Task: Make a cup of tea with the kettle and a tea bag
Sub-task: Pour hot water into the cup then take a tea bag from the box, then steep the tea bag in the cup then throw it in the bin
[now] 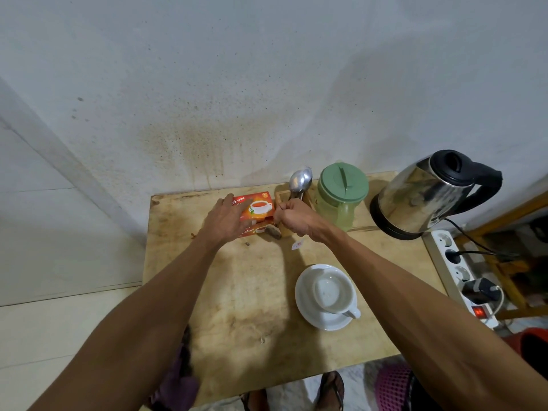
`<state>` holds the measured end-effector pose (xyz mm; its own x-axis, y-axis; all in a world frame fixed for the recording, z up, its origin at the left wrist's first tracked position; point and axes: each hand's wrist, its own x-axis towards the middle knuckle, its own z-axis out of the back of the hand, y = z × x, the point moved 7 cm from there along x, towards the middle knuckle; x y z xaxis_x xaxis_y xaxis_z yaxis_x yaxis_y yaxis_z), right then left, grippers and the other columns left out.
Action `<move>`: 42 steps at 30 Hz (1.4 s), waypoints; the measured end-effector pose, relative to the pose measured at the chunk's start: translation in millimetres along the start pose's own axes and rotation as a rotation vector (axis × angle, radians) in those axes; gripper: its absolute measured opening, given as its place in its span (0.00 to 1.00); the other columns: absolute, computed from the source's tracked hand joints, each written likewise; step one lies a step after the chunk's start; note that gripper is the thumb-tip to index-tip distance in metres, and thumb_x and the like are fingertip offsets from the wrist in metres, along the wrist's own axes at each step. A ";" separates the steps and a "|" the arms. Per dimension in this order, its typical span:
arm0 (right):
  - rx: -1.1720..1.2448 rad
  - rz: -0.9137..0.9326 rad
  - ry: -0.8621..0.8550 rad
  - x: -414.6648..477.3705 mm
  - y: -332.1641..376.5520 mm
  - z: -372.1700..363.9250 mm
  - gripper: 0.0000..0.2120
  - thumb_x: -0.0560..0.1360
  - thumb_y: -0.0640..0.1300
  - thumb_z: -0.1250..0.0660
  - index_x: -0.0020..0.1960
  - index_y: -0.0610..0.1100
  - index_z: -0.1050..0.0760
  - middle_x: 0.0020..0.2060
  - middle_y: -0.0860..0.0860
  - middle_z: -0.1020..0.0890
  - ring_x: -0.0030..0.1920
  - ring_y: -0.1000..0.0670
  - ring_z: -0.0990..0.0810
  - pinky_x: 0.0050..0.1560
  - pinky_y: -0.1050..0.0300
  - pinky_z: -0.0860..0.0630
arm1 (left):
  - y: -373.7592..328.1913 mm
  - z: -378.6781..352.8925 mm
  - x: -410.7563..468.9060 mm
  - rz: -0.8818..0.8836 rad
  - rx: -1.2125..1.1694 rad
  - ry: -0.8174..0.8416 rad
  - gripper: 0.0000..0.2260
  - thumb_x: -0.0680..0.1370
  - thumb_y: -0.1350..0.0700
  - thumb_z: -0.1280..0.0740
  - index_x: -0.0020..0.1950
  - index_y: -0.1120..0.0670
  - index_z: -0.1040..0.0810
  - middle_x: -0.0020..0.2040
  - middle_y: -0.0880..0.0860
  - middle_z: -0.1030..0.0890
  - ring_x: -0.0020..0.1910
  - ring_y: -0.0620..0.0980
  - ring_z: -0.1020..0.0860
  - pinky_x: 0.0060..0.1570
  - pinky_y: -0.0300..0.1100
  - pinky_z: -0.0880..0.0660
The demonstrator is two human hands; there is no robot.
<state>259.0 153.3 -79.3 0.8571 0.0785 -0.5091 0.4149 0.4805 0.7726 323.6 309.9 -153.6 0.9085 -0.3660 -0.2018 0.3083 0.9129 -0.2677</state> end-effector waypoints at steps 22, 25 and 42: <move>-0.006 0.102 -0.056 -50.8 -1.9 41.8 0.13 0.74 0.35 0.32 0.31 0.44 0.26 0.22 0.51 0.31 0.22 0.54 0.37 0.23 0.62 0.38 | -46.4 -8.5 -50.7 0.075 0.112 -0.034 0.27 0.81 0.40 0.47 0.78 0.46 0.48 0.80 0.59 0.51 0.78 0.62 0.54 0.71 0.67 0.49; -0.023 0.151 -0.062 -69.5 -3.9 52.3 0.18 0.74 0.35 0.32 0.28 0.46 0.28 0.21 0.52 0.32 0.22 0.55 0.38 0.22 0.63 0.39 | -67.6 -14.3 -77.1 0.119 0.030 -0.071 0.26 0.80 0.42 0.44 0.77 0.50 0.42 0.77 0.61 0.43 0.77 0.63 0.46 0.71 0.62 0.43; -0.270 0.116 0.007 -118.4 -101.3 61.3 0.08 0.72 0.34 0.34 0.37 0.37 0.18 0.29 0.55 0.20 0.28 0.61 0.25 0.27 0.67 0.30 | -170.8 -118.0 -194.3 0.440 -0.750 -0.020 0.23 0.74 0.47 0.37 0.64 0.59 0.26 0.63 0.58 0.22 0.62 0.61 0.24 0.56 0.47 0.29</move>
<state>134.2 41.9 -74.0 0.8917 0.1518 -0.4265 0.2172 0.6831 0.6972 61.1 203.7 -179.9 0.9082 0.0018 -0.4185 -0.3332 0.6081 -0.7205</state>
